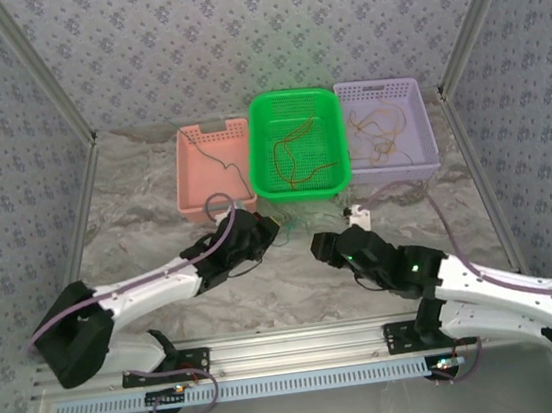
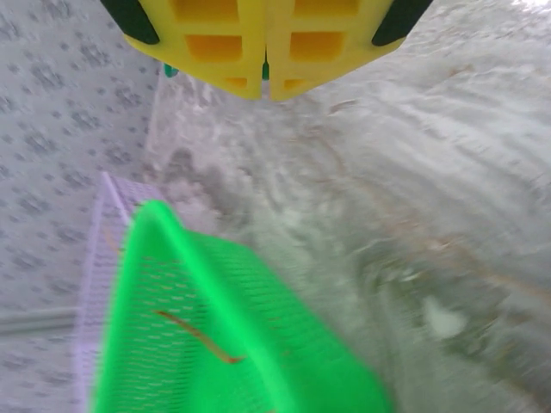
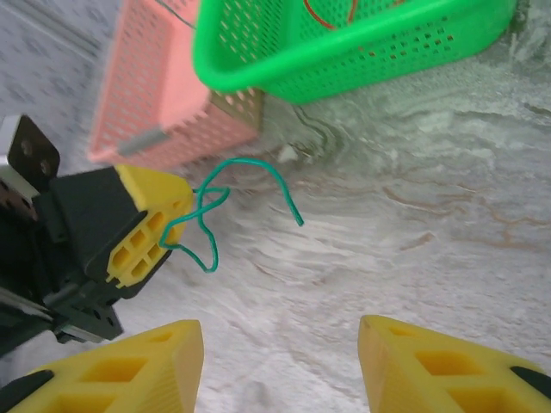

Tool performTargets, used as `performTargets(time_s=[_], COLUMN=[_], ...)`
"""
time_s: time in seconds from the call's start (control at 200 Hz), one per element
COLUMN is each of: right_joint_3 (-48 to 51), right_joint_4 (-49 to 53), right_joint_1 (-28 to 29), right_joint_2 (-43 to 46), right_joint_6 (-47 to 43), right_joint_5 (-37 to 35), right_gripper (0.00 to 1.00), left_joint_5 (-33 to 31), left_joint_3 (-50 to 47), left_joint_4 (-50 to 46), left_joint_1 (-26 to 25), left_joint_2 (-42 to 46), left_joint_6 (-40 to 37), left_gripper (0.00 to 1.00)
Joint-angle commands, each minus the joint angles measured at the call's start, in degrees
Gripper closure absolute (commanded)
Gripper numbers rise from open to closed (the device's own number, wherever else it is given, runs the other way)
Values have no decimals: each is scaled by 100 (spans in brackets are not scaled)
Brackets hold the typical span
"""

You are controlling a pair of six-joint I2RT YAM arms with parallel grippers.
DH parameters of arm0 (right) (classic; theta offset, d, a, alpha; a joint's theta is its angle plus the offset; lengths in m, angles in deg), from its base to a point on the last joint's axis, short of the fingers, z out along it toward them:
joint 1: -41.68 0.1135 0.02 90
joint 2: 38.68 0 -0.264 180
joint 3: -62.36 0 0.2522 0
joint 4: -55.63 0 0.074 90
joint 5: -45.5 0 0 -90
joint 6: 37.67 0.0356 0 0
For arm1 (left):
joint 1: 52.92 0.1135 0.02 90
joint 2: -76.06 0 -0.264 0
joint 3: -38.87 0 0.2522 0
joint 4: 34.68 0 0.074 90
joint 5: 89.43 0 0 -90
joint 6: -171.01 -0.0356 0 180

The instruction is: Untangle the cables

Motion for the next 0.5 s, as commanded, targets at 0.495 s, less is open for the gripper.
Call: performTargets(time_s=[0.495], right_joint_3=[511], right_joint_4=[-2253], right_joint_1=[-425], right_joint_2=[53], right_joint_6=[3976], right_joint_5=[634], right_gripper=[47], left_joint_5=[-398], left_joint_3=[-195], left_joint_4=[1217], left_joint_1=[-864], left_joint_2=[557], left_joint_6=[-2509], left_gripper=[100])
